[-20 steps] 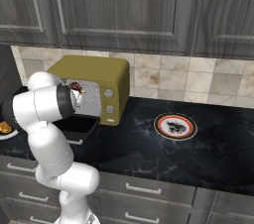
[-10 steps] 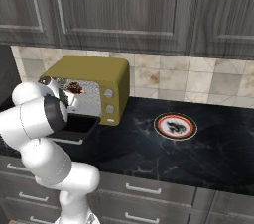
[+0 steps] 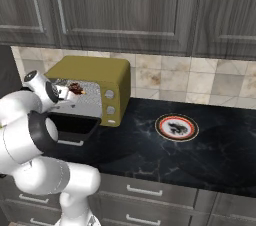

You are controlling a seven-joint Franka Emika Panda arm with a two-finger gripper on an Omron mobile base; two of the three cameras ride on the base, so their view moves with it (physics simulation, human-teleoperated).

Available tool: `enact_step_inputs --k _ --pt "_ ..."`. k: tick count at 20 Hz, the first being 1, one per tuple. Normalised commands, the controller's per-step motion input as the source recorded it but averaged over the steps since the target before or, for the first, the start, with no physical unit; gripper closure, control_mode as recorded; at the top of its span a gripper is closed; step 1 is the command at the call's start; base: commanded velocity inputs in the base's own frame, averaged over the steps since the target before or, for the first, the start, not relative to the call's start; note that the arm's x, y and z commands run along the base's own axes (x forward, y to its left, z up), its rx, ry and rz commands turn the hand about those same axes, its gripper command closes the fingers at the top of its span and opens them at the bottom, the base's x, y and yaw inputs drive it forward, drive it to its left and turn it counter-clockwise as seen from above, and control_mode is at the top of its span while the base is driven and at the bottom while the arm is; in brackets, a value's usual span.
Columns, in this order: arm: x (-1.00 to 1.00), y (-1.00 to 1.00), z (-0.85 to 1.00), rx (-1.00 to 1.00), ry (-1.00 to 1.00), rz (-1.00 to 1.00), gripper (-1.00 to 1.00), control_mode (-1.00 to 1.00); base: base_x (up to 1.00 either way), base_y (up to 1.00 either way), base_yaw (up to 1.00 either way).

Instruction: Open the toaster oven door. Place the bread on the top rack in the toaster oven and place the steak on the bottom rack.

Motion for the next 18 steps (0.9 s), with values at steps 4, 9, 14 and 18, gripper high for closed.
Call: enact_step_inputs --k 4,9,14,18 --pt "-0.02 0.0 0.37 -0.16 0.0 0.0 -1.0 -1.0 0.0 0.0 0.0" --pt "0.01 -0.01 0.27 -0.14 -0.17 0.01 -1.0 -1.0 0.0 0.0 0.0" --pt "0.21 0.0 0.09 -0.15 -0.06 0.02 -1.0 -1.0 0.0 0.0 0.0" --pt "0.21 -0.04 0.04 -0.12 -0.12 0.05 -1.0 -1.0 0.0 0.0 0.0"
